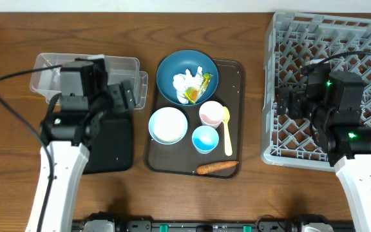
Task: Sort waste into correct bins and load items into the dishwasher rack
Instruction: 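Reach left gripper to blue plate and grasp white tissue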
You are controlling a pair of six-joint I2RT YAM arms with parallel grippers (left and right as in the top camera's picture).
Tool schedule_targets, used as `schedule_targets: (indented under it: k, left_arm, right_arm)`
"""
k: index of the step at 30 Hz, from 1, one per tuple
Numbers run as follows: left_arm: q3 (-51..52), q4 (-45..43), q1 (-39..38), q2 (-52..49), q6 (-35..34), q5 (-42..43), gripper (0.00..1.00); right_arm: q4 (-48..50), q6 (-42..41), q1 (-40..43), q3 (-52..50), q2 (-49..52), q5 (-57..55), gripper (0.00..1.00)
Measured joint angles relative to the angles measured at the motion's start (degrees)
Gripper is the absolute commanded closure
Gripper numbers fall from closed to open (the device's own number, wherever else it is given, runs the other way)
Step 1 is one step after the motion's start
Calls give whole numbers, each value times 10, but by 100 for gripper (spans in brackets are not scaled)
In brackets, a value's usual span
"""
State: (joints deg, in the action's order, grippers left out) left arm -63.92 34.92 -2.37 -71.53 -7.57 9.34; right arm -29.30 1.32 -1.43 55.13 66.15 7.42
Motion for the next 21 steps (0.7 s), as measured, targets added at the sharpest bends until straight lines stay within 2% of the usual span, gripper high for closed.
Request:
schedule_targets:
  k: [11, 14, 21]
  left_arm:
    - [-108, -96, -80, -181, -1, 11, 10]
    - [-114, -144, -111, -228, -2, 10, 14]
    - [-114, -259, -175, -322, -1, 13, 14]
  right_arm:
    - [-1, 0, 0, 0, 0, 5, 1]
    - [-1, 1, 0, 0, 0, 5, 1]
    - [-8, 2, 0, 0, 0, 5, 1]
